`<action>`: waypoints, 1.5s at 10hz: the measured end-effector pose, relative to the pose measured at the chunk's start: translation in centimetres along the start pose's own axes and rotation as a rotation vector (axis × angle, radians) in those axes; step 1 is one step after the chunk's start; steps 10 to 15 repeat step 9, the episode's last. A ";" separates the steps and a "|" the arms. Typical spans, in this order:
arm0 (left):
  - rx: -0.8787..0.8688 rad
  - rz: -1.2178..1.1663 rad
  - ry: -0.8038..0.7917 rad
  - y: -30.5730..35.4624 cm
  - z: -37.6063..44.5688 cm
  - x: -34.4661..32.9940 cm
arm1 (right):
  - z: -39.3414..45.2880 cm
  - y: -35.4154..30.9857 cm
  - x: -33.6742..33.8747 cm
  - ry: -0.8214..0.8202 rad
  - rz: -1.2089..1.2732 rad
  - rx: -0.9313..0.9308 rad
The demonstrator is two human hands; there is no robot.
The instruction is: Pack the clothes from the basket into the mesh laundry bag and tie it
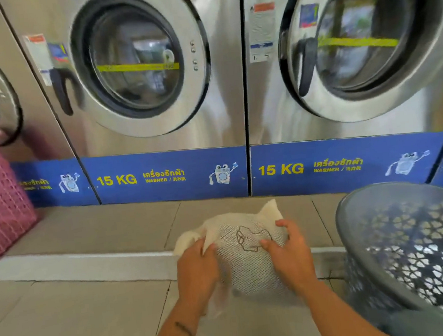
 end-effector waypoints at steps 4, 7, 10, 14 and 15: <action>-0.129 0.338 -0.479 -3.1 22.9 -16.6 | 22.8 5.2 -5.6 -0.334 -0.669 -0.252; -0.007 0.718 -0.664 -8.1 32.6 -20.5 | 30.7 7.6 -8.8 -0.477 -0.916 -0.305; 0.019 0.878 -0.658 1.7 28.8 -12.5 | 30.0 -0.1 -3.6 -0.617 -0.876 -0.361; 0.019 0.878 -0.658 1.7 28.8 -12.5 | 30.0 -0.1 -3.6 -0.617 -0.876 -0.361; 0.019 0.878 -0.658 1.7 28.8 -12.5 | 30.0 -0.1 -3.6 -0.617 -0.876 -0.361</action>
Point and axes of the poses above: each hand's wrist, its own z-axis towards the middle knuckle, its own x-axis out of the back of the hand, y = z × x, the point moved 7 cm from there along z, towards the middle knuckle, and after that the axes turned 5 degrees about -y, right-handed, at the moved point
